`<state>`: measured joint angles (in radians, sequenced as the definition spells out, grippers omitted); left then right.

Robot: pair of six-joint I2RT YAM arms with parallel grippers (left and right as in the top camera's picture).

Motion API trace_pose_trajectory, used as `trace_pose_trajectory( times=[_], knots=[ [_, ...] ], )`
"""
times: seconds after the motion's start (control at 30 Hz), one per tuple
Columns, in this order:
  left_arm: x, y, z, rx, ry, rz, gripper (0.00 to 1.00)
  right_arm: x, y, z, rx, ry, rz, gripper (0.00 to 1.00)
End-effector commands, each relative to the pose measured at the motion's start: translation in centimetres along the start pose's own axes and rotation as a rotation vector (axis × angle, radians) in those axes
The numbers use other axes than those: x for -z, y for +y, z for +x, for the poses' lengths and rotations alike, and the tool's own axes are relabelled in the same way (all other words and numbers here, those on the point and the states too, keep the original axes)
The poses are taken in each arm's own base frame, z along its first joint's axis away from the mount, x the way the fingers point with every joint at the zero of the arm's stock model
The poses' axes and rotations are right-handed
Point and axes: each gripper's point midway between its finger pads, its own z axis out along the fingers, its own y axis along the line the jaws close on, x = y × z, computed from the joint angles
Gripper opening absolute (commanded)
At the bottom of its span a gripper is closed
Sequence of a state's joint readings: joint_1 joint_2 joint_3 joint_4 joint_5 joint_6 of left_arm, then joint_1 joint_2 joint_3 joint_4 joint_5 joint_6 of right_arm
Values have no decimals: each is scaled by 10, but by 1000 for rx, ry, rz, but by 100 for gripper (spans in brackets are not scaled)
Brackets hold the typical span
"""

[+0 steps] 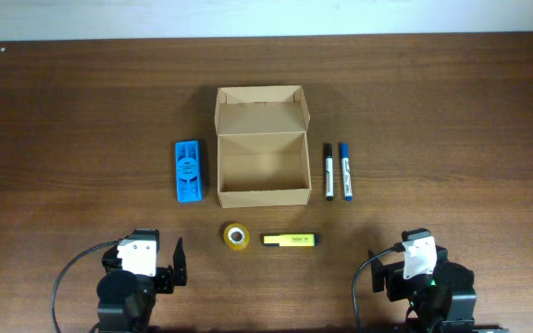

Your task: Pack container

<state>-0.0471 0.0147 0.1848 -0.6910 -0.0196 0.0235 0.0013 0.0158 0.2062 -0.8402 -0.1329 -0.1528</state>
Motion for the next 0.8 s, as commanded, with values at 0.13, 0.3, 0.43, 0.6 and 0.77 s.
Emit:
trace_pose_trajectory(
  times=[0.13, 0.3, 0.43, 0.6, 0.77],
  knots=[
    [-1, 2, 1, -16, -2, -12, 100, -1, 1, 1, -15, -8, -5, 99],
    [-1, 2, 1, -16, -2, -12, 100, -1, 1, 0, -15, -9, -5, 99],
    [-1, 2, 1, -16, -2, -12, 100, -1, 1, 1, -15, -8, -5, 99],
    [-1, 2, 1, -16, -2, -12, 100, -1, 1, 0, -15, -12, -6, 99],
    [-1, 2, 1, -16, -2, -12, 100, 6, -3, -33, -1, -102, 4, 99]
  ],
)
